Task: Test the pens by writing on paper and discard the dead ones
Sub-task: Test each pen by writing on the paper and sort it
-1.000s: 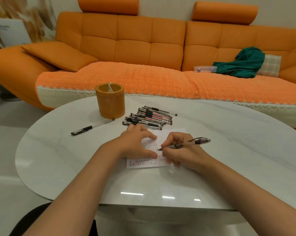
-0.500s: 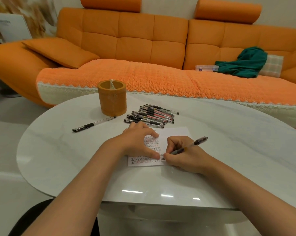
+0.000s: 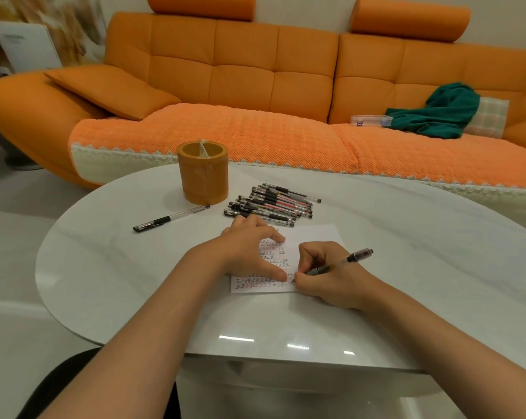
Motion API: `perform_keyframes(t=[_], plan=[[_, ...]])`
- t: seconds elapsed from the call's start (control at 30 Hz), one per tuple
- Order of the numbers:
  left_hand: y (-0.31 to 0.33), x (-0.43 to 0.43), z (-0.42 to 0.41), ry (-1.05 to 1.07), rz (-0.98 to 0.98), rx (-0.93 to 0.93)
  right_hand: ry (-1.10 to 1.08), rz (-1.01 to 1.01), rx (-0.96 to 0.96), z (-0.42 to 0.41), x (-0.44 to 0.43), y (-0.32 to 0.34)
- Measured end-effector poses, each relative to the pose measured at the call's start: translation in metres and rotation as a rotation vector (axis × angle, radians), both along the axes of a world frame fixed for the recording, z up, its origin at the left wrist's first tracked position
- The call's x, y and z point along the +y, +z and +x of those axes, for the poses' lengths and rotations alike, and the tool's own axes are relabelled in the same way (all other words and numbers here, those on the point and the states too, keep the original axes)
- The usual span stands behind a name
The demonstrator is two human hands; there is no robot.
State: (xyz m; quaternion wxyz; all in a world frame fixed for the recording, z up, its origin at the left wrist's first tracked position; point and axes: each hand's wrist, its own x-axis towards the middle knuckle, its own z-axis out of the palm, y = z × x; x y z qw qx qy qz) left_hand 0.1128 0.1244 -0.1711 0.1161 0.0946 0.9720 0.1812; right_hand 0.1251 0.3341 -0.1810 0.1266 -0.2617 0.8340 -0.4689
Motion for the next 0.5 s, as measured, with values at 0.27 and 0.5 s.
perform_keyframes(t=[0.27, 0.5], plan=[[-0.0011, -0.0005, 0.0003, 0.005, 0.014, -0.001, 0.024, -0.008, -0.02, 0.0013, 0.0005, 0.0003], [-0.0008, -0.0004, -0.0004, 0.007, 0.014, -0.002, -0.005, -0.022, -0.005, 0.0018, 0.0005, 0.0001]])
